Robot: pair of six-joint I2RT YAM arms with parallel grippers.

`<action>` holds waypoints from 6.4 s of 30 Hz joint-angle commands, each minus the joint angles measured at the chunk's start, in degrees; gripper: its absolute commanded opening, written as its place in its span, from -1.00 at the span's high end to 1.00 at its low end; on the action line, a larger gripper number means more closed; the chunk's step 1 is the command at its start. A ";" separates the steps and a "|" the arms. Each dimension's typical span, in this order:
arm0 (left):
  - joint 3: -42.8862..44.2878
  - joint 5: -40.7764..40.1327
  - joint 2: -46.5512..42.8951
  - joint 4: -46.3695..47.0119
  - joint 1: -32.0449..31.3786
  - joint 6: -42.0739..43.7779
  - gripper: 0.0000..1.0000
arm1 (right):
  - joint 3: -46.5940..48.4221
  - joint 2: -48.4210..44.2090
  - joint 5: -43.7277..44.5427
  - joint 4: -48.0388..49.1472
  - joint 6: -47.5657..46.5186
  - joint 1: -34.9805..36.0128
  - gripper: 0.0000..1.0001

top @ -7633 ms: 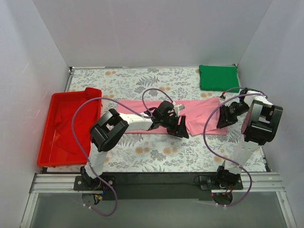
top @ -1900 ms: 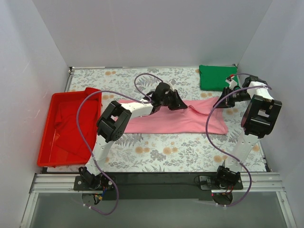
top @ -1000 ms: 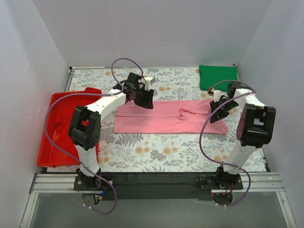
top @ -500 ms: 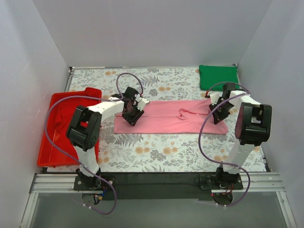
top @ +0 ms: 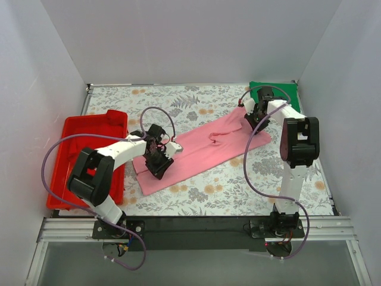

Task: Fold and stack the t-shirts
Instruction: Fold the tshirt

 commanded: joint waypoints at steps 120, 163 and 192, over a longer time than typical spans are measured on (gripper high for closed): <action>54.99 8.21 44.26 21.98 9.60 -45.38 0.39 | 37.88 26.59 1.57 10.37 14.11 17.32 0.78; -27.97 20.81 -36.26 27.77 -18.43 6.74 -0.22 | -54.22 -60.25 -15.40 13.00 -16.30 43.69 0.03; -31.67 13.94 -20.24 38.77 -21.33 11.05 1.00 | -61.44 -47.41 -7.93 19.96 -14.90 47.19 0.97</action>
